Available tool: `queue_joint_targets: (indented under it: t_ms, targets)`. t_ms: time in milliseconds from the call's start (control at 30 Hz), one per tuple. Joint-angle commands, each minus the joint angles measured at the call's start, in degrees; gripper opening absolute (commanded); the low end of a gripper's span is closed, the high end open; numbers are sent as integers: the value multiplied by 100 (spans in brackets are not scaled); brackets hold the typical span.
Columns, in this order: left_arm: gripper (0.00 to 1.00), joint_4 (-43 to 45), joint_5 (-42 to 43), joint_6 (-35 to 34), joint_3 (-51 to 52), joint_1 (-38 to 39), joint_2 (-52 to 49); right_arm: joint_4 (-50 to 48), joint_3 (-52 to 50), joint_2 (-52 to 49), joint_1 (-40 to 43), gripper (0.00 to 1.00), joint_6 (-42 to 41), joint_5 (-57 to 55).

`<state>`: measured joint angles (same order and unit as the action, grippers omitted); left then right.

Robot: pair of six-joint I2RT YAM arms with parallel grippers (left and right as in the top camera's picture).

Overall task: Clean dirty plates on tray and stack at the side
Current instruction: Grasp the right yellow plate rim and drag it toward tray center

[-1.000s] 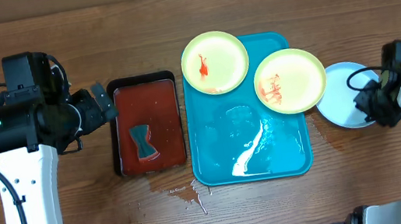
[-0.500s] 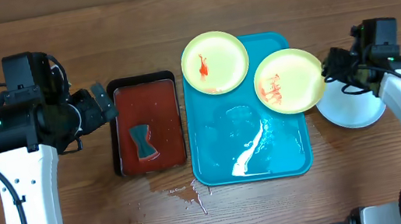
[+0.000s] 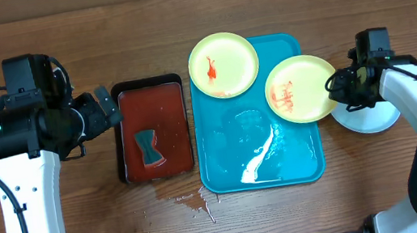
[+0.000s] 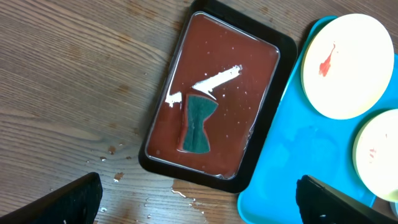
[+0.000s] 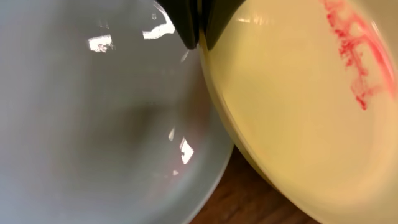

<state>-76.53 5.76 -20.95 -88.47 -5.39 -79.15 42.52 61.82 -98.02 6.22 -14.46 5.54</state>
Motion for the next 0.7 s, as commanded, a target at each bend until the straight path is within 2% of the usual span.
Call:
queue_joint_targets:
  t_ms: [0, 200, 367, 500, 667]
  targets:
    - [100, 9, -37, 83, -90, -22, -28, 389, 597, 693, -55, 4, -52, -37]
    - [100, 9, -39, 83, -90, -22, -28, 1567, 855, 1482, -302, 4, -50, 136]
    - [100, 9, -37, 83, -90, -22, -28, 2256, 588, 1495, -846, 4, -50, 229]
    - [100, 9, -37, 83, -90, -22, -28, 1661, -247, 1482, -1456, 4, -157, 247]
    - [100, 15, 48, 24, -90, -22, -28, 146, -1331, 1305, -2124, 4, -616, 243]
